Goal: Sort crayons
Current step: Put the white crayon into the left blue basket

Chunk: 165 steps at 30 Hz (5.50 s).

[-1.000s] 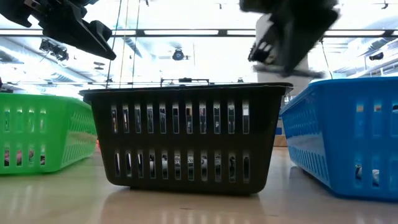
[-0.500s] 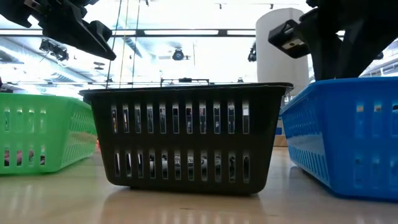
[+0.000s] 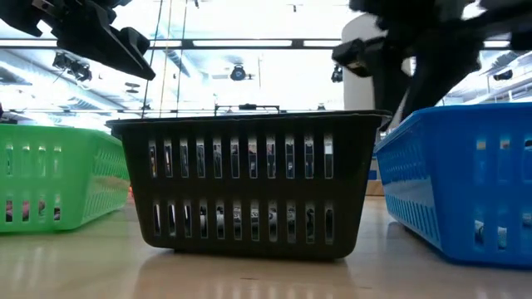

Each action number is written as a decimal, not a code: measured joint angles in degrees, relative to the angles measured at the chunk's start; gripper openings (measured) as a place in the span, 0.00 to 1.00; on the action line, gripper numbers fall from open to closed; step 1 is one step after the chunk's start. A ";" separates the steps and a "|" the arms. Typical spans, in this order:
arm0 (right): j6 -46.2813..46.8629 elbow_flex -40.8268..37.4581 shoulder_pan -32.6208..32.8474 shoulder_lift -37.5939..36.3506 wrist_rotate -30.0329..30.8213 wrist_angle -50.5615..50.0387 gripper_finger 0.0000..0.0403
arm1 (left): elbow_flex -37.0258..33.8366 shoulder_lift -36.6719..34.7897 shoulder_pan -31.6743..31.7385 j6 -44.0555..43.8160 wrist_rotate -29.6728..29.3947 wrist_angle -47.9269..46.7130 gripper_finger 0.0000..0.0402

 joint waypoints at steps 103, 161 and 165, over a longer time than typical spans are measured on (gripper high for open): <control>-11.32 5.39 9.41 6.88 1.15 -1.83 0.20 | 0.00 0.00 0.02 -0.98 -0.02 1.99 0.37; -32.93 -13.79 -25.20 6.78 -16.77 49.33 0.30 | -0.02 13.46 3.39 -2.70 0.50 8.68 0.37; -31.98 -16.01 -26.57 6.78 -18.71 52.08 0.30 | -0.02 13.46 3.34 -2.03 0.55 10.07 0.37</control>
